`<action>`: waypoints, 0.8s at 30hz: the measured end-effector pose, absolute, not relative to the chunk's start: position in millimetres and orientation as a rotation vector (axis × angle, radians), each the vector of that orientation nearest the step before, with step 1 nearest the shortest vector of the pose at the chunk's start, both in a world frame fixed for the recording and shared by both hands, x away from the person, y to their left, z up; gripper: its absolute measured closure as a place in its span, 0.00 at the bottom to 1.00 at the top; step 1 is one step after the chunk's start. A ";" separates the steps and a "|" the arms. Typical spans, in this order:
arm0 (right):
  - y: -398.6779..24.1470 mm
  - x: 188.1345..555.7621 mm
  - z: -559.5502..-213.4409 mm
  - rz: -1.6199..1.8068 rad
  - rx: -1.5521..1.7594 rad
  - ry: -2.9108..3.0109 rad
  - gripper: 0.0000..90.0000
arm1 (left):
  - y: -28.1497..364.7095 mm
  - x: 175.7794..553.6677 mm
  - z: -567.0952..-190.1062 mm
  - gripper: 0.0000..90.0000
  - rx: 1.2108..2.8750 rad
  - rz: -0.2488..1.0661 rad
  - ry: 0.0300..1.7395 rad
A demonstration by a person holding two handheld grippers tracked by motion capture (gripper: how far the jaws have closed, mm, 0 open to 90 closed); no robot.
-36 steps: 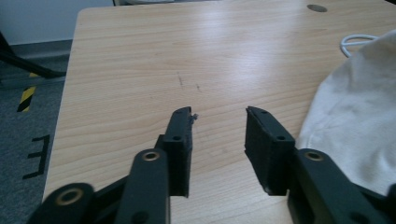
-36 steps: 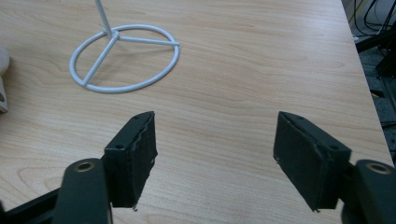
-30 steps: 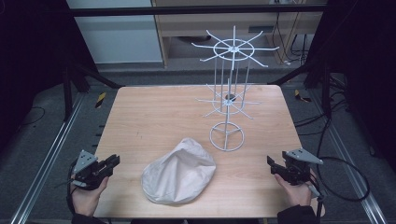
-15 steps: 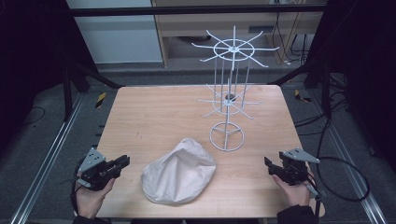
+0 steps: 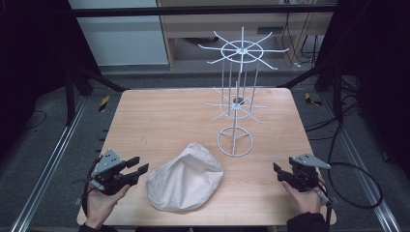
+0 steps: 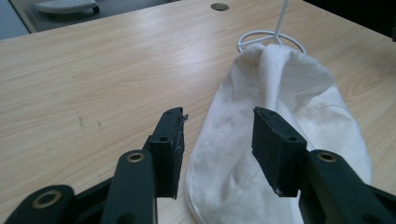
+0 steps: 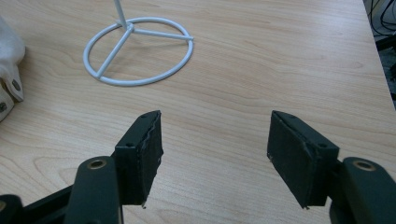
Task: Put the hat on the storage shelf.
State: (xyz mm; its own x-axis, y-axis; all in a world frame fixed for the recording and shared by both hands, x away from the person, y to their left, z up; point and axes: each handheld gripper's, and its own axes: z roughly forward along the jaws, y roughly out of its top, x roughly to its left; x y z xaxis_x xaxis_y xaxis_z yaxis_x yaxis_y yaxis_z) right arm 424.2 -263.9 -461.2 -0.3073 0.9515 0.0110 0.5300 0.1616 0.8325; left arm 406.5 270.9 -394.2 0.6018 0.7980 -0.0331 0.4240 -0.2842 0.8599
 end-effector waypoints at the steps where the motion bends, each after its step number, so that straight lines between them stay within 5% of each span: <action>1: -263.9 424.2 -461.2 1.034 1.401 1.913 0.40 | 269.3 406.9 -393.0 0.59 1.921 0.509 0.969; 24: -263.4 426.0 -463.9 1.014 1.394 1.944 0.37 | 223.8 423.4 -376.0 0.44 2.080 0.483 0.839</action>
